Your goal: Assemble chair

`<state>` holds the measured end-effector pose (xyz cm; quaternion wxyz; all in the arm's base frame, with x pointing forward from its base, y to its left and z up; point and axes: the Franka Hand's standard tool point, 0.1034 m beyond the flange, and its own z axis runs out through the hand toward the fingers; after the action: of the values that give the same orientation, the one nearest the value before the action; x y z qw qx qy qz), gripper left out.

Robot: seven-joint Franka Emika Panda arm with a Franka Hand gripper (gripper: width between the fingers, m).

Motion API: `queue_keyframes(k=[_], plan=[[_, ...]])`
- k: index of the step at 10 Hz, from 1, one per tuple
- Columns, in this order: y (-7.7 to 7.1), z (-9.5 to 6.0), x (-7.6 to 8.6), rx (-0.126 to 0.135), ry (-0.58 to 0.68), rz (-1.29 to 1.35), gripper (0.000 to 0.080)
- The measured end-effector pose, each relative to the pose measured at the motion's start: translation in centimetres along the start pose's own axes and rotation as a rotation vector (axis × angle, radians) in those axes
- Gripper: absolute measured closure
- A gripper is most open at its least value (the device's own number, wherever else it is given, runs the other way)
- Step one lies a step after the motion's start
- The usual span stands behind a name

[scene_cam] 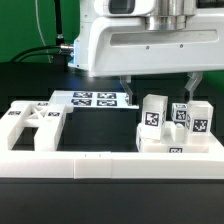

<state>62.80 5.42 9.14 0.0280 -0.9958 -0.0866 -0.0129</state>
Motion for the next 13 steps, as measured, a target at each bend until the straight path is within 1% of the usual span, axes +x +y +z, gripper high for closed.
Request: queue_keyframes(k=[1,5,6,7,8,9,12,13], plan=[[0.3,0.0,0.0,0.0,0.0,-0.09,0.015],[1.1,0.0,-0.2,-0.029,-0.014,-0.356,0.015],[1.1,0.0,-0.2,-0.03,-0.015,-0.378,0.015],[0.7,0.0,-0.2,-0.031,-0.022,-0.448,0.015],[0.1,0.0,-0.2,-0.027,-0.025,-0.501,0.015],[-0.3,0.0,-0.2,-0.024,-0.024,-0.573,0.015],[-0.1,0.3,-0.4,-0.033,-0.033,-0.755,0.015],[-0.1,0.5,-0.5,-0.033,-0.035,-0.763,0.015]])
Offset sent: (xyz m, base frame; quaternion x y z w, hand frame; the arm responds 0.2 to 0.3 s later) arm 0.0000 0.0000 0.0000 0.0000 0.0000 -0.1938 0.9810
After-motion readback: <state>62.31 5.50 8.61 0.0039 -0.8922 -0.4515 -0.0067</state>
